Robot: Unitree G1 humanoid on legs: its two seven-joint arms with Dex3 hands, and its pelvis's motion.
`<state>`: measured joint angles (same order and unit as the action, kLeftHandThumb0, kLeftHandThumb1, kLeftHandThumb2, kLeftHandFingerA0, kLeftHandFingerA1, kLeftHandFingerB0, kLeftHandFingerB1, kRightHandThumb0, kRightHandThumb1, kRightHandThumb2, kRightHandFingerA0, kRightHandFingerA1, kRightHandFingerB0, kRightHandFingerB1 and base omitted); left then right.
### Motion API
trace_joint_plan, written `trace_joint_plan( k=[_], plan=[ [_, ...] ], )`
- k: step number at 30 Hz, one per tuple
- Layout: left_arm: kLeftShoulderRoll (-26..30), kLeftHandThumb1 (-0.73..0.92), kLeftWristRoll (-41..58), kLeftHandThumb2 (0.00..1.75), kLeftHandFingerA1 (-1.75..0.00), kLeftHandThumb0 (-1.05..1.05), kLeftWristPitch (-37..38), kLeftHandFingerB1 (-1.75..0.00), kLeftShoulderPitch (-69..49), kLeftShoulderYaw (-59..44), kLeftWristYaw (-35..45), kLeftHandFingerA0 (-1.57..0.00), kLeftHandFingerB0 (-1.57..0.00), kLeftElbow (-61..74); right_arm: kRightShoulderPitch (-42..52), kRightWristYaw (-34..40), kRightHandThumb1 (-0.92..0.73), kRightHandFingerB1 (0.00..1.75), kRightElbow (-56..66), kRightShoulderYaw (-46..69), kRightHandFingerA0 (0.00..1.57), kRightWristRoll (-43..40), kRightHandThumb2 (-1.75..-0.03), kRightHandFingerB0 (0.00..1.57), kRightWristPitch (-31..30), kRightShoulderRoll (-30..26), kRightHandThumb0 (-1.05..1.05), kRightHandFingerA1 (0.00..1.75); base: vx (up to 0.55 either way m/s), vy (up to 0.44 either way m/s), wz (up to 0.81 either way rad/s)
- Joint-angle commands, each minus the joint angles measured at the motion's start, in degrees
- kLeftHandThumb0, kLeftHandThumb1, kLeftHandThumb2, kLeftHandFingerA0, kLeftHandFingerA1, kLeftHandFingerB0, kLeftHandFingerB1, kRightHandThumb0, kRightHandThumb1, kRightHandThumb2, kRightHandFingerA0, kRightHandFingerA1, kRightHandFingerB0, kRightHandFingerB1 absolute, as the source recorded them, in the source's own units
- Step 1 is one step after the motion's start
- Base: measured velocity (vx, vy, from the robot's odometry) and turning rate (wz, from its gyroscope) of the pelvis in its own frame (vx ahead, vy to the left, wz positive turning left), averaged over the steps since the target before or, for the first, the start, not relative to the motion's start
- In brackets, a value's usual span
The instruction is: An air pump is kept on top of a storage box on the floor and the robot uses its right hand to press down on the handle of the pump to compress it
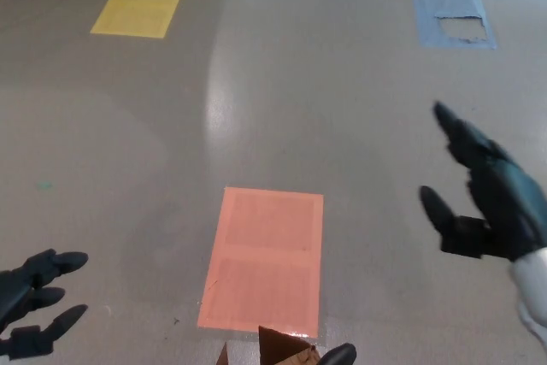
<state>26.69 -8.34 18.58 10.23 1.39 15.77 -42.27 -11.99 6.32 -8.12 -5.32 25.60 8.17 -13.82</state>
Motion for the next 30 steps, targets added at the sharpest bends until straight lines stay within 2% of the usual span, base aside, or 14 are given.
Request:
trace_joint_plan(
  k=[1, 3, 5, 6, 7, 8, 9, 10, 12, 13, 17, 19, 20, 30],
  plan=[
    [0.64, 0.72, 1.95, 0.87, -0.42, -0.66, 0.54, -0.39, -0.32, -2.53, -0.94, -0.21, -0.16, -4.47, 24.49, -1.17, -0.79, 0.19, 31.47, 19.93, 0.07, -31.91, -1.11, 0.07, 23.49, 0.99, -0.83, 0.24, 0.00, 0.000, 0.00],
    [0.38, 0.71, 2.05, 0.87, -0.43, -0.66, 0.66, -0.39, -1.72, -2.59, -1.10, -0.21, -0.15, -4.58, 24.01, 0.97, -0.75, 0.27, 25.60, 18.30, 0.01, -28.15, -1.11, 0.01, 22.68, 3.57, -0.70, 0.32, 0.00, 0.000, 0.00],
    [0.22, 0.71, 2.07, 0.87, -0.43, -0.66, 1.31, -0.39, -2.72, -2.62, -1.36, -0.22, -0.15, -5.01, 22.36, 0.90, -0.80, 0.23, 17.72, 16.76, 0.08, -26.40, -1.11, 0.08, 22.90, 4.59, -0.82, 0.28, 0.00, 0.000, 0.00],
    [0.17, 0.72, 1.90, 0.87, -0.42, -0.66, 1.55, -0.39, -3.43, -2.52, -1.58, -0.21, -0.16, -4.80, 21.43, 1.45, -0.75, 0.33, 13.22, 16.13, 0.02, -25.00, -1.11, 0.06, 23.25, 5.09, -0.71, 0.41, 0.00, 0.000, 0.00],
    [0.13, 0.72, 1.70, 0.87, -0.42, -0.66, 1.75, -0.39, -4.16, -2.39, -1.79, -0.21, -0.16, -4.47, 20.60, 2.03, -0.75, 0.33, 9.02, 15.70, 0.02, -23.55, -1.11, 0.06, 23.78, 5.63, -0.71, 0.41, 0.00, 0.000, 0.00],
    [-0.12, 0.85, 1.78, 0.65, -0.34, -0.61, 1.86, -0.29, -4.95, -2.40, -1.87, -0.27, -0.19, -4.36, 19.17, 2.15, -0.76, 0.37, 1.89, 15.07, 0.01, -22.67, -1.06, 0.14, 24.66, 6.62, -0.78, 0.41, 0.00, 0.000, 0.00],
    [-0.18, 0.85, 1.81, 0.65, -0.34, -0.61, 1.89, -0.29, -5.14, -2.41, -1.89, -0.27, -0.19, -4.35, 18.78, 2.09, -0.76, 0.37, 0.00, 14.96, 0.01, -22.49, -1.06, 0.14, 24.94, 6.92, -0.78, 0.41, 0.00, 0.000, 0.00],
    [-0.45, 0.85, 2.00, 0.65, -0.34, -0.61, 2.47, -0.29, -5.99, -2.44, -1.81, -0.27, -0.19, -4.63, 19.05, 1.74, -0.73, 0.36, -4.68, 14.23, 0.00, -21.11, -1.07, 0.09, 24.00, 7.54, -0.68, 0.41, 0.00, 0.000, 0.00],
    [-0.15, 0.85, 1.75, 0.65, -0.34, -0.60, 2.64, -0.29, -6.64, -2.52, -2.16, -0.27, -0.19, -4.49, 18.20, 1.68, -0.75, 0.33, -11.84, 12.86, 0.05, -17.51, -1.07, 0.08, 22.02, 6.61, -0.76, 0.40, 0.00, 0.000, 0.00],
    [0.04, 0.86, 1.53, 0.66, -0.34, -0.59, 2.76, -0.29, -6.96, -2.48, -2.29, -0.26, -0.20, -4.51, 18.08, -0.15, -0.83, 0.20, -13.60, 12.41, 0.05, -17.20, -1.11, 0.05, 19.61, 5.89, -0.82, 0.26, 0.00, 0.000, 0.00],
    [-0.05, 0.86, 0.31, 0.66, -0.34, -0.60, 3.47, -0.29, -6.92, -2.04, -3.69, -0.28, -0.21, -6.49, 15.39, -8.79, -0.82, 0.19, -21.45, 11.85, 0.00, -17.14, -1.15, 0.00, 8.62, 1.67, -0.78, 0.24, 0.00, 0.000, 0.00],
    [0.13, 0.87, -0.16, 0.66, -0.35, -0.61, 3.18, -0.29, -6.04, -1.80, -4.03, -0.29, -0.21, -8.46, 12.59, -10.82, -0.81, 0.20, -27.30, 12.09, 0.00, -17.13, -1.16, 0.00, 7.08, 0.13, -0.77, 0.25, 0.00, 0.000, 0.00],
    [-0.03, 0.85, 0.77, 0.65, -0.36, -0.61, 3.12, -0.30, -5.35, -2.46, -3.55, -0.29, -0.19, -10.12, 11.29, -11.27, -0.88, 0.13, -30.10, 12.08, 0.00, -16.87, -1.17, 0.00, 7.41, -0.49, -0.87, 0.21, 0.00, 0.000, 0.00],
    [0.23, 0.87, 1.70, 0.66, -0.33, -0.60, 4.42, -0.29, -2.06, -4.22, -4.38, -0.24, -0.18, -18.23, 9.06, -14.01, -0.88, 0.12, -34.65, 11.13, 0.00, -17.16, -1.18, 0.00, 8.35, -1.75, -0.88, 0.19, 0.00, 0.000, 0.00]
  ],
)
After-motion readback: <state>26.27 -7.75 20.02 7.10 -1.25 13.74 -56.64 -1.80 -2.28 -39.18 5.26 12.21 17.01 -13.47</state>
